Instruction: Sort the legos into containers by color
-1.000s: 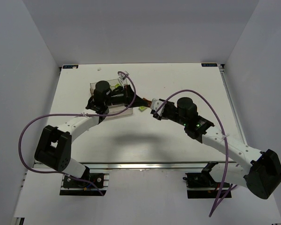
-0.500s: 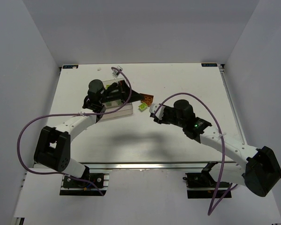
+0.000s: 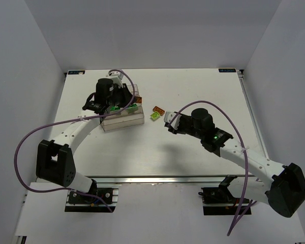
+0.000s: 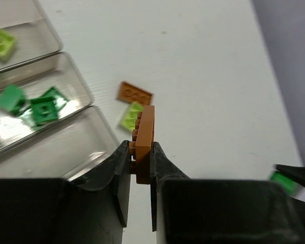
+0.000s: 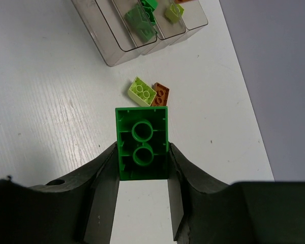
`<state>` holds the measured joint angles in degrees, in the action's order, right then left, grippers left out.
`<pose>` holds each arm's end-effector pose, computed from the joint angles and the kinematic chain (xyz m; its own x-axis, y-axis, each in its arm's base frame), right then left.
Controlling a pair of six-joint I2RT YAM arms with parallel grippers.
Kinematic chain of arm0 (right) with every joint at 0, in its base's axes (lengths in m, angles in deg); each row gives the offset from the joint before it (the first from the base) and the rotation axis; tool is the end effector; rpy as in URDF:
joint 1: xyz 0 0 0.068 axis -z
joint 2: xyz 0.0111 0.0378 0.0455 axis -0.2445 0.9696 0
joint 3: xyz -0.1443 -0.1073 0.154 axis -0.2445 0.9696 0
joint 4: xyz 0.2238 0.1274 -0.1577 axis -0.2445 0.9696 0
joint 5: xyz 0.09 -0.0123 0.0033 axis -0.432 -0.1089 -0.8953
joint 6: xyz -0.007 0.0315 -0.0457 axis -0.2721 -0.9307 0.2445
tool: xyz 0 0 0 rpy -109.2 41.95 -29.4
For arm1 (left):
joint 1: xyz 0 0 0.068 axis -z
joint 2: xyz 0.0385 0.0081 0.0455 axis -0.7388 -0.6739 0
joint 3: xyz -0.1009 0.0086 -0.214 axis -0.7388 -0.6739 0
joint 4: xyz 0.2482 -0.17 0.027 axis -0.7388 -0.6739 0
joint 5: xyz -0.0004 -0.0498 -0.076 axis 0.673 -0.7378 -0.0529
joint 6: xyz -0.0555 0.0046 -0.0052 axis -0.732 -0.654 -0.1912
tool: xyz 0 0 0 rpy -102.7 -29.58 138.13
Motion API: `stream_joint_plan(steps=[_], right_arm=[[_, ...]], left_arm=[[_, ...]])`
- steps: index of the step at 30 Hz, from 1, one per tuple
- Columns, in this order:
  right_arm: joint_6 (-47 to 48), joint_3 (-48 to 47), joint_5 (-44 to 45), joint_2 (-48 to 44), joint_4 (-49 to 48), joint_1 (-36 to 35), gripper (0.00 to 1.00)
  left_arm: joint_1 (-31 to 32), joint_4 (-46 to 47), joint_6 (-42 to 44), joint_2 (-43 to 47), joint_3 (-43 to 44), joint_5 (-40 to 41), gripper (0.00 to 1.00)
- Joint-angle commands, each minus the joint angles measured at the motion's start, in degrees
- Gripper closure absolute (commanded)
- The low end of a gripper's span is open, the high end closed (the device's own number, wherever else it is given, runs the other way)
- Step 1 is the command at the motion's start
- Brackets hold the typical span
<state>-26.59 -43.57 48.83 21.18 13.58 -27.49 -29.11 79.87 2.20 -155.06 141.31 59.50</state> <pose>0.2334 0.2147 0.2318 0.3425 -0.5894 -0.7316 -0.7109 0.3465 -0.6120 0.3624 -0.1349 0.2456 -0.6340 -0.2064 -0.7453 0.3464 0.7858 -0.5123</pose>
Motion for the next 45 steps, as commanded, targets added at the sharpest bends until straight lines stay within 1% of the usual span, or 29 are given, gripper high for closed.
stream_joint_plan(steps=[1,2,4,10,15,18,21,22,23,25,26,27,30,32,33,34,35,36,38,39,42,43,44,45], right_arm=[[-0.3,0.7,-0.7,-1.5,-0.8,0.0,1.00],[-0.2,0.6,-0.8,-1.6,-0.8,0.1,1.00],[-0.2,0.6,-0.9,-1.8,-0.7,0.0,1.00],[-0.2,0.7,-1.4,-2.0,-0.4,0.0,1.00],[-0.3,0.7,-1.8,-2.3,-0.1,0.1,1.00],[-0.4,0.7,-1.8,-2.5,-0.1,0.1,1.00],[-0.4,0.7,-1.8,-2.5,-0.1,0.1,1.00],[-0.4,0.7,-1.9,-2.6,-0.1,0.0,1.00],[-0.4,0.7,-2.0,-2.6,-0.1,0.1,1.00],[-0.4,0.6,-2.0,-2.3,0.1,0.0,1.00],[-0.3,0.5,-2.1,-2.2,0.1,0.1,1.00],[-0.3,0.4,-2.1,-2.1,0.2,0.1,1.00],[-0.4,0.2,-2.1,-1.8,0.3,0.1,1.00],[-0.4,0.0,-2.1,-1.5,0.4,0.0,1.00],[-0.5,-0.2,-2.1,-1.3,0.5,0.0,1.00],[-0.5,-0.4,-2.1,-1.0,0.5,0.1,1.00],[-0.5,-0.6,-2.1,-0.8,0.6,0.1,1.00],[-0.5,-0.8,-2.2,-0.3,0.6,0.1,1.00],[-0.3,-1.9,-2.8,0.6,0.7,0.0,1.00],[-0.3,-2.6,-3.0,1.3,1.1,0.0,1.00],[0.1,-7.7,-4.7,5.8,3.5,0.2,1.00],[0.1,-9.4,-5.8,8.8,4.1,0.1,1.00],[0.1,-13.0,-6.4,10.7,5.7,0.1,1.00],[0.2,-14.9,-7.4,14.4,6.4,0.1,1.00]], left_arm=[[-0.2,-8.0,7.5,3.1,2.0,12.2,1.00],[-0.2,-8.3,7.9,2.8,2.1,14.3,1.00],[-0.2,-9.5,8.8,1.6,2.6,15.0,1.00],[-0.2,-13.3,10.8,-3.7,5.0,15.7,1.00],[-0.2,-13.9,11.4,-5.1,5.2,17.8,1.00],[-0.2,-14.3,11.5,-6.0,5.5,17.7,1.00],[-0.2,-14.9,11.7,-7.0,5.9,17.8,0.95],[-0.2,-14.9,11.7,-7.1,5.9,18.1,0.93],[-0.2,-15.1,11.8,-7.4,5.9,18.3,0.86],[-0.1,-15.3,11.9,-7.5,6.1,18.7,0.76],[-0.2,-15.7,11.9,-7.6,6.2,18.7,0.67],[-0.2,-16.0,12.1,-7.7,6.3,18.7,0.63],[-0.2,-17.0,12.2,-7.9,6.9,18.7,0.55],[-0.2,-17.1,12.2,-7.9,7.0,18.7,0.55],[-0.2,-17.1,12.2,-7.7,7.1,18.6,0.49],[-0.2,-17.1,12.1,-7.5,7.1,18.7,0.46],[-0.2,-17.2,12.1,-7.5,7.1,18.7,0.46],[-0.2,-17.2,12.1,-6.8,7.1,18.7,0.42],[-0.2,-17.1,12.1,-5.8,7.2,18.7,0.41],[-0.2,-17.0,12.1,-5.0,7.0,21.0,0.39],[-0.9,-14.4,11.6,-0.2,5.3,23.4,0.36],[-1.6,-13.4,11.4,1.3,4.7,24.0,0.35],[-2.3,-11.4,10.8,4.5,3.1,24.8,0.30],[-2.5,-10.2,10.8,6.1,2.4,26.3,0.29]])
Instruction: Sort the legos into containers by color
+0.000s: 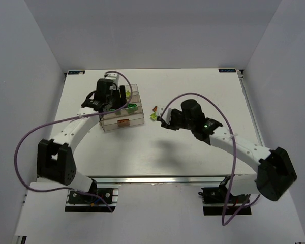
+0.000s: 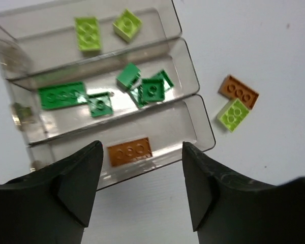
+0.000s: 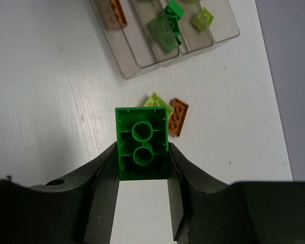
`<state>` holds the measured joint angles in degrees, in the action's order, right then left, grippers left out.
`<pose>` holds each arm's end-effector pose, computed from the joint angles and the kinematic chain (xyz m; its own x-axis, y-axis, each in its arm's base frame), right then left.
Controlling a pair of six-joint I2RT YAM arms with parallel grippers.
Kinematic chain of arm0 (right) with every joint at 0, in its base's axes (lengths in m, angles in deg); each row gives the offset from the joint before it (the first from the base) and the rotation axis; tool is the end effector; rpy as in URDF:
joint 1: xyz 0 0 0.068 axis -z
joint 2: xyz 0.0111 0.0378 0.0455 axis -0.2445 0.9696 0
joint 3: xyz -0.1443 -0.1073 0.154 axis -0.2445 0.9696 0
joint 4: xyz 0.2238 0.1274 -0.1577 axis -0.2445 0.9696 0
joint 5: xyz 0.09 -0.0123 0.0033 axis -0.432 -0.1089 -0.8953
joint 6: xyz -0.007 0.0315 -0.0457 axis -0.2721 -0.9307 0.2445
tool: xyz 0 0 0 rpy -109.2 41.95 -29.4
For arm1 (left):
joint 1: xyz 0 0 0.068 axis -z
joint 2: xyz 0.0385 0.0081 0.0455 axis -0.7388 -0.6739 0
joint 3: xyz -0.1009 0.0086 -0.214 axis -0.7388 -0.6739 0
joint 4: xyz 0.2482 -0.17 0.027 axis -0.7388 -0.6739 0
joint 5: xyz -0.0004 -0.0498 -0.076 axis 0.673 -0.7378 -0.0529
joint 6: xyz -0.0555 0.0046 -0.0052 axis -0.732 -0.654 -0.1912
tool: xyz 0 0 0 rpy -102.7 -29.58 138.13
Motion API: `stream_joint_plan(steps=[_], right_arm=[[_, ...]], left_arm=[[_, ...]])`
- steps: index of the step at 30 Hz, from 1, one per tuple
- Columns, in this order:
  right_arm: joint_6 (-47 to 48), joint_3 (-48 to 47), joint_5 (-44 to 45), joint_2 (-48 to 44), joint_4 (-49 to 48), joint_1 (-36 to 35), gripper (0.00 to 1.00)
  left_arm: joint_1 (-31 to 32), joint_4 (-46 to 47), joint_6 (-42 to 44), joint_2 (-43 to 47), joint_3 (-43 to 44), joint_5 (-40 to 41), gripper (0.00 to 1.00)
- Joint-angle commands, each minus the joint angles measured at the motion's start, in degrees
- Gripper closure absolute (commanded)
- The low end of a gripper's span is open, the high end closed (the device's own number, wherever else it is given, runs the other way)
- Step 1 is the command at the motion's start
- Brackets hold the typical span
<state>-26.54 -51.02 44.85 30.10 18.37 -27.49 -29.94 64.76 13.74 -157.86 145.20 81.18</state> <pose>0.2516 0.2344 0.2261 0.3104 -0.6081 -0.7307 -0.7878 0.2656 -0.5557 0.3672 -0.1155 0.2282 -0.6710 -0.0284 -0.7409 0.1241 0.9809 -0.1500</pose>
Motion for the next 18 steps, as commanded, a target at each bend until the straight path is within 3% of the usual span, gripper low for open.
stream_joint_plan(steps=[1,5,10,13,18], right_arm=[[0.1,-9.5,-4.0,7.5,2.0,0.2,1.00],[0.1,-19.1,-5.5,17.8,3.2,0.1,1.00],[-0.8,-35.5,-7.5,33.0,6.0,0.1,1.00],[-2.6,-48.0,-8.9,42.5,12.5,0.0,1.00],[-4.0,-59.7,-7.6,52.0,15.2,0.0,1.00]], left_arm=[[-2.0,5.8,-1.0,10.5,-2.2,5.4,0.26],[-2.4,10.3,-0.2,17.7,-5.2,8.3,0.17],[-2.5,13.0,-0.2,21.9,-7.2,10.7,0.17],[-2.5,14.1,-0.1,23.7,-8.1,10.8,0.17],[-2.6,14.1,-0.1,24.7,-7.9,9.9,0.17]])
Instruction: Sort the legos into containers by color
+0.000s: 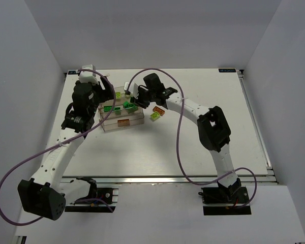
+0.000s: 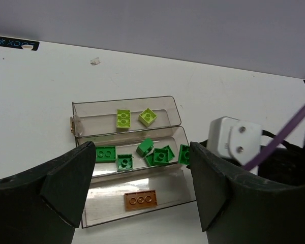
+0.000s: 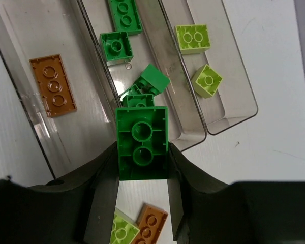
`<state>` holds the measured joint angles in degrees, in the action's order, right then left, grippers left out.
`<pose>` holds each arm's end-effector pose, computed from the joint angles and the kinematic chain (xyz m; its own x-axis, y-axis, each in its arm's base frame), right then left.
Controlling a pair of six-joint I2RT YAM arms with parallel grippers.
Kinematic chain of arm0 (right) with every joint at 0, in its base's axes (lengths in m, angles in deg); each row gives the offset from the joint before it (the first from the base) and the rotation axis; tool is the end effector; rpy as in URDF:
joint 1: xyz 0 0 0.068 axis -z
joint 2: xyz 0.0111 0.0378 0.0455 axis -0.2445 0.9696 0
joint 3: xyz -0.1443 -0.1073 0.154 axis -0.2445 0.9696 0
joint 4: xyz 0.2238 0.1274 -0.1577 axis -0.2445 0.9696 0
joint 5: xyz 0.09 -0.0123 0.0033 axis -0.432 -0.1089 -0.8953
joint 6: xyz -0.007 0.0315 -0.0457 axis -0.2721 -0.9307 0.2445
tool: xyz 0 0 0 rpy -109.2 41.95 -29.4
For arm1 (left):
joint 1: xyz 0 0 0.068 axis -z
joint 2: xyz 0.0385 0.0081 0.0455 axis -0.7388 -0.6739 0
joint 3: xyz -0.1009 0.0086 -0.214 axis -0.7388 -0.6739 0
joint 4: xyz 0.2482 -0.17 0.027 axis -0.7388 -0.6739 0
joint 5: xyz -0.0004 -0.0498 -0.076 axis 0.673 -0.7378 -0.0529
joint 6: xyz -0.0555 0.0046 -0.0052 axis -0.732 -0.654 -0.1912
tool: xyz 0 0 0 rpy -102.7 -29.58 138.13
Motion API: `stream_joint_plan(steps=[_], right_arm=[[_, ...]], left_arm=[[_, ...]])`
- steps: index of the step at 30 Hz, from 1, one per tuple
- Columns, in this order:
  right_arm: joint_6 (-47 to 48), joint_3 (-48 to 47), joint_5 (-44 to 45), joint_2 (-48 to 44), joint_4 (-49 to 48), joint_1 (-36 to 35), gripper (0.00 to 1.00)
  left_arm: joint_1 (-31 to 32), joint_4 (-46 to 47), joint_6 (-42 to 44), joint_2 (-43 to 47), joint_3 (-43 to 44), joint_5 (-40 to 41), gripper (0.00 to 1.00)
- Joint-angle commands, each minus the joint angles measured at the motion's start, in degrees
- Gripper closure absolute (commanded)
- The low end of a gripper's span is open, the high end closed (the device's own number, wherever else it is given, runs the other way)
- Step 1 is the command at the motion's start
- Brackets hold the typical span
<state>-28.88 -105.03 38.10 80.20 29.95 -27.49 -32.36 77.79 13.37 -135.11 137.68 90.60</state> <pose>0.3872 0.3608 0.2066 0.2375 -0.6061 -0.7591 -0.8891 0.1791 -0.4212 0.3127 -0.0772 0.3332 -0.2217 -0.1805 -0.9583 0.0159 0.9819 -0.1887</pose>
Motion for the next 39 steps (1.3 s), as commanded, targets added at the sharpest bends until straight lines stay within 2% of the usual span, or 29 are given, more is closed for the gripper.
stream_joint_plan(steps=[1,4,6,10,11,19,23,26,35,36,39], right_arm=[[-1.8,-7.2,-0.6,2.7,3.7,0.0,1.00],[-1.9,-10.9,-0.5,5.0,3.9,0.0,1.00],[-1.9,-12.1,-0.5,6.5,3.8,0.0,0.95],[-1.6,-12.5,0.1,8.2,3.2,0.1,0.81],[-1.4,-12.4,0.2,8.5,3.1,0.0,0.74],[-0.4,-14.1,2.0,11.2,1.9,0.1,0.54],[-0.7,-14.7,1.6,11.2,2.6,0.0,0.40],[-1.0,-14.3,1.4,10.6,2.6,0.0,0.35],[-2.6,-10.9,-1.0,4.6,4.2,0.3,0.31],[-3.0,-9.3,-1.3,2.6,4.8,0.2,0.30],[-4.6,-4.2,-3.0,-2.8,6.3,1.0,0.14]], left_arm=[[-0.1,1.1,0.3,2.0,-0.4,0.4,0.16],[-0.2,1.2,0.1,2.2,-0.4,-0.2,0.17],[-0.2,1.3,0.2,2.5,-0.4,-0.6,0.16],[-0.3,2.0,0.4,3.3,-0.9,-0.7,0.17],[-0.3,2.1,0.4,3.3,-0.9,-0.7,0.16],[-0.3,2.7,0.3,2.6,-1.2,-2.0,0.16],[-0.3,2.8,0.2,2.5,-1.3,-2.3,0.16],[-0.3,2.8,0.2,2.7,-1.2,-2.7,0.16],[-0.3,3.1,-0.2,1.5,-1.3,-5.9,0.16],[-0.2,3.1,0.0,0.6,-1.3,-6.8,0.11],[-0.3,2.9,-0.2,-1.4,-0.8,-9.7,0.10]])
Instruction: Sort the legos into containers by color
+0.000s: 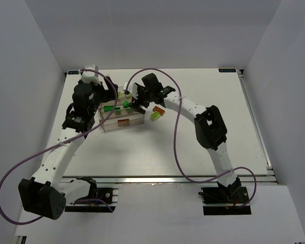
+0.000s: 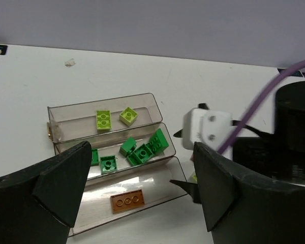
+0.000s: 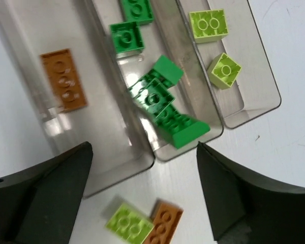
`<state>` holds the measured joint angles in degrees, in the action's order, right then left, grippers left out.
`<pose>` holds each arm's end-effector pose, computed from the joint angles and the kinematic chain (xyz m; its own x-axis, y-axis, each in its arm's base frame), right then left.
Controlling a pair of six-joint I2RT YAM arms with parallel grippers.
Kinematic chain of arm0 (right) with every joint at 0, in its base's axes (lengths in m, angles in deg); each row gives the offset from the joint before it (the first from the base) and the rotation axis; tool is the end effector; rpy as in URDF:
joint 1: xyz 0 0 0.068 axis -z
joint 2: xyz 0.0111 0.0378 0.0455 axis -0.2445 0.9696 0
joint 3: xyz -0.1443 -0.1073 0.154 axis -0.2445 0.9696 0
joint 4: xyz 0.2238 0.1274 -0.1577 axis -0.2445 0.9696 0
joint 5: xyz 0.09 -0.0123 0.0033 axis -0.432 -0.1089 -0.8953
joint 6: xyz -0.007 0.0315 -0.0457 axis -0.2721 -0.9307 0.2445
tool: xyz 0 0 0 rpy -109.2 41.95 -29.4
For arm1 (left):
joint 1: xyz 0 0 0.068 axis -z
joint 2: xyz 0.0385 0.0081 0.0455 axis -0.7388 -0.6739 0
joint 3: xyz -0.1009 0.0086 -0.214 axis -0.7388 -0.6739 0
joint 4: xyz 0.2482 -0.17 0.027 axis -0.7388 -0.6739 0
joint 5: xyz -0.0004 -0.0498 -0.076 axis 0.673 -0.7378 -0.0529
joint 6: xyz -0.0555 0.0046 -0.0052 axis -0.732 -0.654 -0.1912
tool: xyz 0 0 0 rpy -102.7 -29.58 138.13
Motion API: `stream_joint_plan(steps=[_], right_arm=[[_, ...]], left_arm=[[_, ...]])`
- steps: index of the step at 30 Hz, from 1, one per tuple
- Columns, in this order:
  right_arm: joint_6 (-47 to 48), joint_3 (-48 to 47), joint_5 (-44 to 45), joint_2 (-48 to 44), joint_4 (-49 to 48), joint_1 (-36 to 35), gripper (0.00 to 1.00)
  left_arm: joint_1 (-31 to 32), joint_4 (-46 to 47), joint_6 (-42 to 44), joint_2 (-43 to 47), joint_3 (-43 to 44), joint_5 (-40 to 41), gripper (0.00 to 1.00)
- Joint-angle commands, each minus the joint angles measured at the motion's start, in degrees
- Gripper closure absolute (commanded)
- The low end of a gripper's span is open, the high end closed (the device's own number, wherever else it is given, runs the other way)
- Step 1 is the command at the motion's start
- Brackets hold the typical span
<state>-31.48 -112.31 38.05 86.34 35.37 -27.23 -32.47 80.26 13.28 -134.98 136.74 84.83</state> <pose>0.4006 0.3695 0.1913 0.1514 -0.6357 -0.7570 -0.9188 0.1919 -0.3449 0.3131 -0.0807 0.3319 -0.2180 -0.1872 -0.9578 0.1145 0.9697 -0.2156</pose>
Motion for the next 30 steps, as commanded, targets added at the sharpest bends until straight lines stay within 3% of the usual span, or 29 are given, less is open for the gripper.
stream_joint_plan(steps=[1,6,11,13,15,16,19,22,27,28,30], right_arm=[[-2.9,5.3,-3.9,-10.5,0.7,1.5,0.11],[-8.7,19.8,-7.9,-23.8,-6.7,6.0,0.11],[-23.8,37.8,-21.6,-37.7,-16.1,16.1,0.11],[-25.6,42.5,-26.9,-41.2,-20.1,19.4,0.11],[-23.6,47.5,-34.5,-44.9,-19.6,20.8,0.11],[-21.0,48.3,-37.5,-45.7,-14.9,22.0,0.11],[-16.3,48.5,-39.2,-48.6,-5.5,23.2,0.11],[-17.7,49.2,-41.2,-52.3,-3.9,24.6,0.12],[-24.1,48.6,-44.3,-58.7,1.8,24.8,0.39],[-26.0,49.1,-45.4,-60.8,2.4,24.8,0.52],[-28.3,52.7,-46.6,-63.1,1.5,24.9,0.62]], left_arm=[[-0.2,0.6,-0.4,-2.0,0.1,-4.8,0.10],[-0.2,2.2,-2.9,-4.4,-0.4,-11.8,0.02],[-0.2,4.9,-7.3,-7.7,-1.2,-15.3,0.02],[-0.2,5.8,-7.4,-8.7,-1.6,-19.7,0.02],[-0.2,5.8,-7.4,-10.1,-1.6,-24.0,0.02],[-0.2,8.3,-7.5,-10.4,-1.7,-26.0,0.02],[-0.2,10.9,-9.6,-11.9,-2.0,-31.1,0.02],[0.0,12.9,-11.3,-13.3,-2.2,-34.8,0.04],[2.9,10.1,-10.3,-17.3,0.4,-35.8,0.18],[4.3,9.4,-9.6,-17.9,1.2,-35.0,0.19],[5.9,6.7,-8.2,-19.1,2.3,-33.2,0.21]])
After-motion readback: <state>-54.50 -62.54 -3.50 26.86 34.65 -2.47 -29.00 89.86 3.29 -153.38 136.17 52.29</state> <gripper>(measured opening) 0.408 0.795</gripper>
